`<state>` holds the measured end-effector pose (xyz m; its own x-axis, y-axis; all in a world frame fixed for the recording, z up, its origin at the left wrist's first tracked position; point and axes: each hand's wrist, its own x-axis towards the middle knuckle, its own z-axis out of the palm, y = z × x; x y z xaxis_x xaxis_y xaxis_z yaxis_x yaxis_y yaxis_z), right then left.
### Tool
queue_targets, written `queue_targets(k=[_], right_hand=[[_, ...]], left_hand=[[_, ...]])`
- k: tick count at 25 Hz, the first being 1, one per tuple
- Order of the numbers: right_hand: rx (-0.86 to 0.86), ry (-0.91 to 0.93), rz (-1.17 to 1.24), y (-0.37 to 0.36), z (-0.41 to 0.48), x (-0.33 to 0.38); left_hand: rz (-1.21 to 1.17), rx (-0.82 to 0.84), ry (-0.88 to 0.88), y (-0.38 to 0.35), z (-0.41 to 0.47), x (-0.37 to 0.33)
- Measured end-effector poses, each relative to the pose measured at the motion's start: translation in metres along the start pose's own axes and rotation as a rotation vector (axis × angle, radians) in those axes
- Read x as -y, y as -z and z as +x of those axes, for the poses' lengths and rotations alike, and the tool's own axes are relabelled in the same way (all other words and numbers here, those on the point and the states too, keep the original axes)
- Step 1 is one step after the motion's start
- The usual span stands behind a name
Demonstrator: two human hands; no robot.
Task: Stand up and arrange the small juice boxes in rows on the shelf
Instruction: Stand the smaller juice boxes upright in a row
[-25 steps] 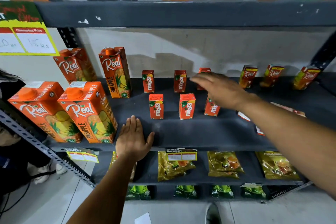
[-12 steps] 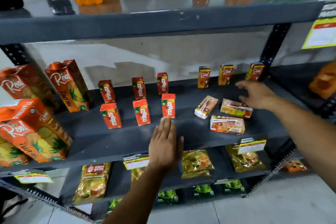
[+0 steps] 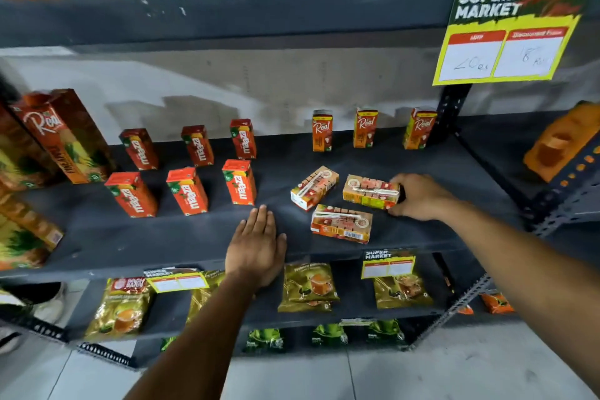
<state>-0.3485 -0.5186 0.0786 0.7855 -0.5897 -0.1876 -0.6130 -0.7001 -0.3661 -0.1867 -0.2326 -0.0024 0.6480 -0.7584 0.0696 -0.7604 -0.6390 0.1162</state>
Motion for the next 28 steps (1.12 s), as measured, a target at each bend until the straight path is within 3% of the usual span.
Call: queue_targets(k=[3, 6, 8, 10, 22, 28], right_hand=[[-0.125, 0.216, -0.091, 0.035, 0.014, 0.007], [-0.214, 0.516, -0.561, 0.068, 0.027, 0.022], [-0.220, 0.619, -0.884, 0.076, 0.034, 0.028], [-0.182, 0.675, -1.042, 0.076, 0.037, 0.032], [-0.053, 0.724, -0.928, 0.089, 0.046, 0.036], [0.038, 0.308, -0.639, 0.083, 0.059, 0.032]], left_hand=[[-0.021, 0.028, 0.024, 0.001, 0.002, -0.002], [-0.006, 0.058, 0.039, 0.003, 0.001, -0.004], [-0.006, 0.052, 0.045, 0.004, 0.000, -0.005], [-0.010, 0.045, 0.046, 0.003, 0.000, -0.004], [0.001, 0.062, 0.037, 0.002, 0.000, -0.004], [-0.013, 0.028, 0.037, 0.001, -0.002, -0.005]])
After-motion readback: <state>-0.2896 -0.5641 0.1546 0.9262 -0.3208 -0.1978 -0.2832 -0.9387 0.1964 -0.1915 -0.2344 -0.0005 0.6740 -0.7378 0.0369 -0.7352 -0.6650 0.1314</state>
